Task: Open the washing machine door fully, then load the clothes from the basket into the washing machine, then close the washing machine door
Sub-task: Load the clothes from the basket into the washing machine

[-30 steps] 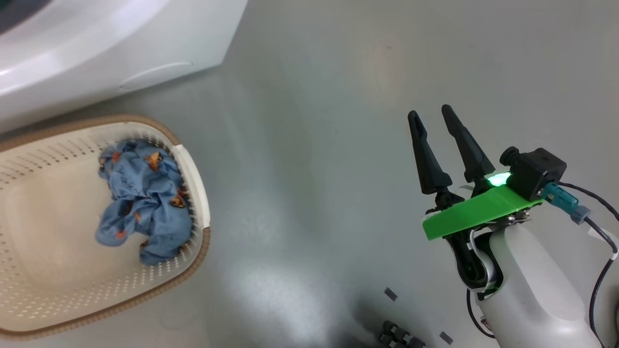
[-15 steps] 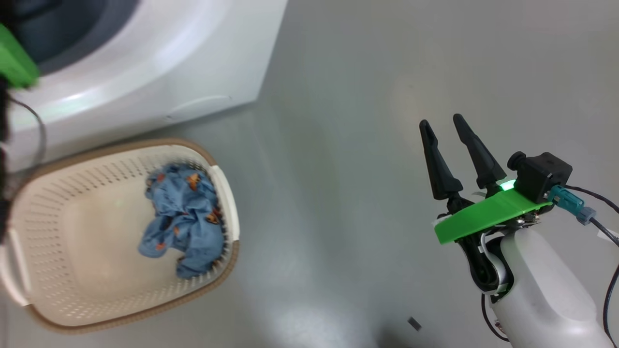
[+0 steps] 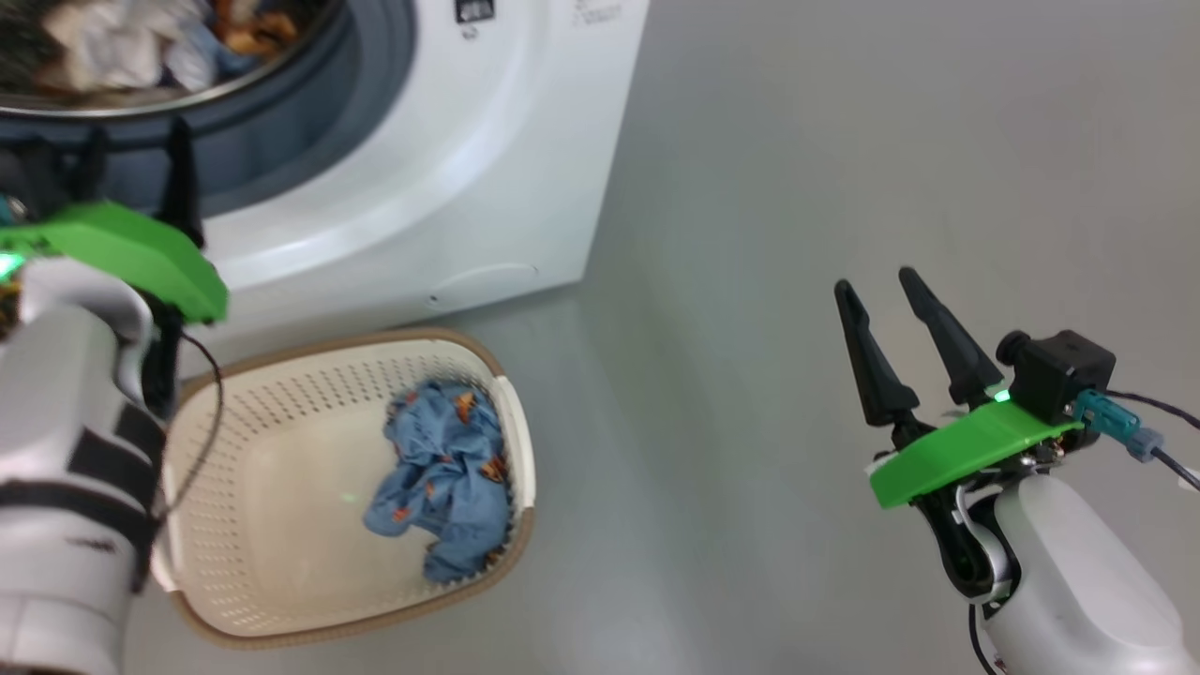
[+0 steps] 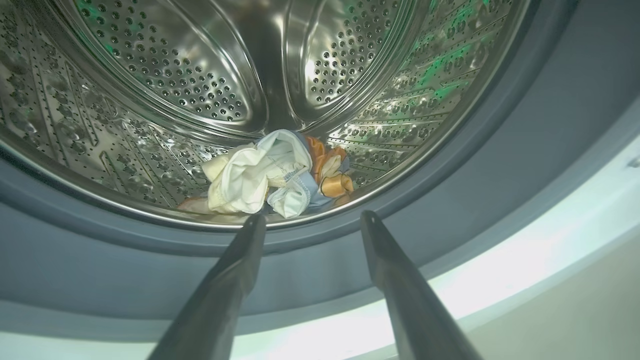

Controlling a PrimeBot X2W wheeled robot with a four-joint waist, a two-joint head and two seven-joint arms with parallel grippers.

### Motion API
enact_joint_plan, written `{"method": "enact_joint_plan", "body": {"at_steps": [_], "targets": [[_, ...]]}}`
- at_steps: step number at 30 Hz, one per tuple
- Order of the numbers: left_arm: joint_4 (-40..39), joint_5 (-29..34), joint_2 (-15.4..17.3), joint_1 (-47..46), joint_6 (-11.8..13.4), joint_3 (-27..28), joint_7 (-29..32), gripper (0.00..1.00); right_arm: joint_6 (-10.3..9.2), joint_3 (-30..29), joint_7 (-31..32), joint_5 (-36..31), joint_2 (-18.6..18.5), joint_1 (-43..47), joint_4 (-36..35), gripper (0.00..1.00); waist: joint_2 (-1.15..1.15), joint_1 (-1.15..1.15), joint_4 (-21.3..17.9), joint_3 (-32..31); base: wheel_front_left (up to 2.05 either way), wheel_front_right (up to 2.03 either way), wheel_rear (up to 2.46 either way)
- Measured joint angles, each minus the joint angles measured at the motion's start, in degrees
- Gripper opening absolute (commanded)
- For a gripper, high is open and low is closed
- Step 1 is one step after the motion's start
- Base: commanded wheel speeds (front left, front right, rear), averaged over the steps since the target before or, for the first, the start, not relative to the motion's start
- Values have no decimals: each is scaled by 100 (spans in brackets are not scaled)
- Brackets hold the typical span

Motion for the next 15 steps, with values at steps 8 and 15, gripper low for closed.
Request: {"method": "enact_joint_plan", "body": {"at_steps": [8,15], "targets": [[-1601,26,31,1266,241,558,-24,100,0,5,0,15,-155,122,27,100,0,1,252,-458,0,0,0],[-2649,124,7,2522,388,943,-23,100,0,-2,0,16,-272,133,42,100,0,1,413,-822,0,0,0]]}}
